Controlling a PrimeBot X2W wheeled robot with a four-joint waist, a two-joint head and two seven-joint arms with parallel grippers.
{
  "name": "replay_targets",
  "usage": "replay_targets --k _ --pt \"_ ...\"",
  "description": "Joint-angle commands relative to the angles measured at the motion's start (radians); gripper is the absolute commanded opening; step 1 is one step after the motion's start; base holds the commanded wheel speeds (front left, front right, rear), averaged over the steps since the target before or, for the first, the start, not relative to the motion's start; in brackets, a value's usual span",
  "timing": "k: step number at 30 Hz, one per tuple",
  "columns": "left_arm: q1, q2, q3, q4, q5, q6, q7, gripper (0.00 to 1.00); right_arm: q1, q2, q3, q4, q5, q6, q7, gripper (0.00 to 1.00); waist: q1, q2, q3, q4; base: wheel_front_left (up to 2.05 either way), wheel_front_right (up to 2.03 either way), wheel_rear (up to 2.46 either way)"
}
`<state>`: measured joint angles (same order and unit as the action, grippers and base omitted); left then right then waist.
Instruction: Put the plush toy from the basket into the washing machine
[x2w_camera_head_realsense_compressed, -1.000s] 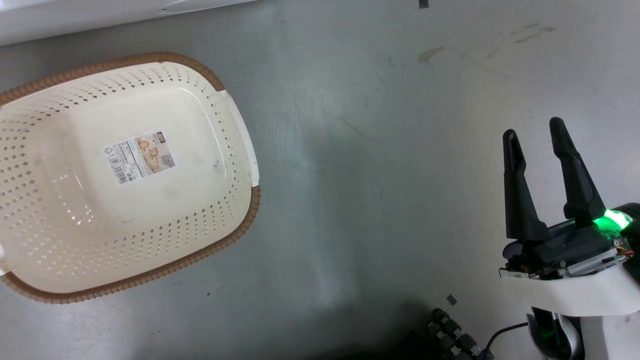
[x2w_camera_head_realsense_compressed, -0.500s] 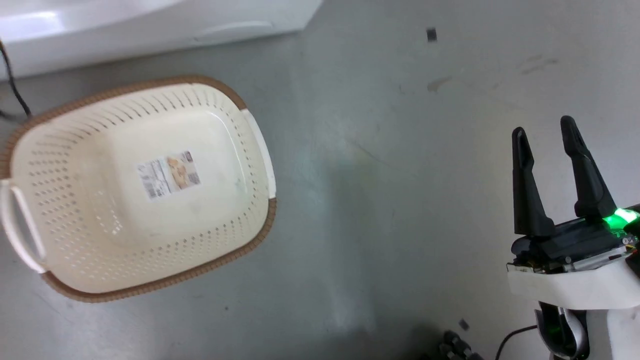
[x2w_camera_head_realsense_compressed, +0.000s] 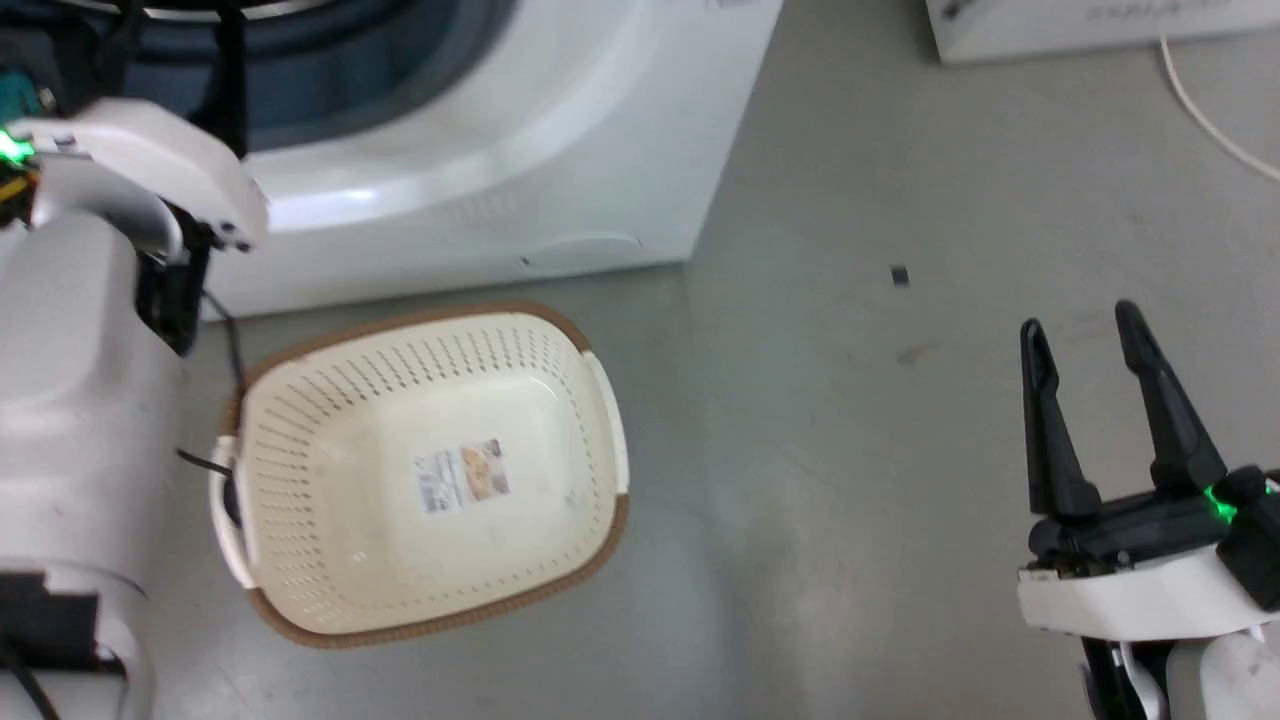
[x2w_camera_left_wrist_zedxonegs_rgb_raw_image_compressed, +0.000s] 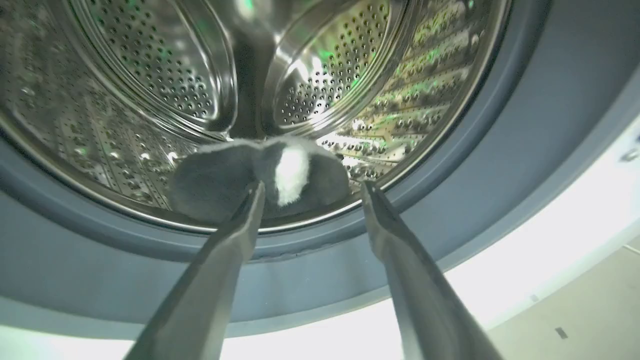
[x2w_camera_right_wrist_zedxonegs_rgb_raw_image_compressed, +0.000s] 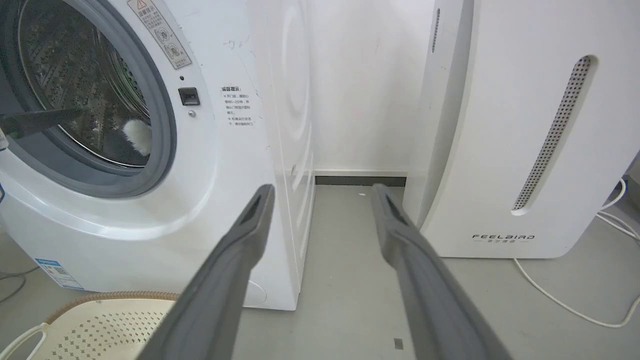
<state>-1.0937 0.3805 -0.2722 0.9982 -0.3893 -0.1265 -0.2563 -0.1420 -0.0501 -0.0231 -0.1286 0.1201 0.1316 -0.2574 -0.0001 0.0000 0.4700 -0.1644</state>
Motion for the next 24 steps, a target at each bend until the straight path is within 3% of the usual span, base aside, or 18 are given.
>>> replay_targets --k 1,13,24 --pt "0.056 -0.01 0.019 -0.056 -0.009 -0.002 -0.005 1.0 0.019 0.0 -0.005 0.011 -0.012 -0.001 -0.004 1.0 0.0001 0.0 -0.116 0.075 0.0 0.0 0.0" --pt "0.564 -0.126 0.117 -0.537 0.049 0.06 -0.005 1.0 0.104 0.0 -0.033 0.06 -0.07 -0.001 -0.004 1.0 0.0001 0.0 -0.311 0.183 0.0 0.0 0.0" --pt "0.95 -0.217 0.178 -0.794 0.093 0.094 -0.005 1.0 0.175 0.0 -0.026 0.099 -0.075 -0.001 -0.004 1.0 0.0001 0.0 -0.407 0.218 0.0 0.0 0.0"
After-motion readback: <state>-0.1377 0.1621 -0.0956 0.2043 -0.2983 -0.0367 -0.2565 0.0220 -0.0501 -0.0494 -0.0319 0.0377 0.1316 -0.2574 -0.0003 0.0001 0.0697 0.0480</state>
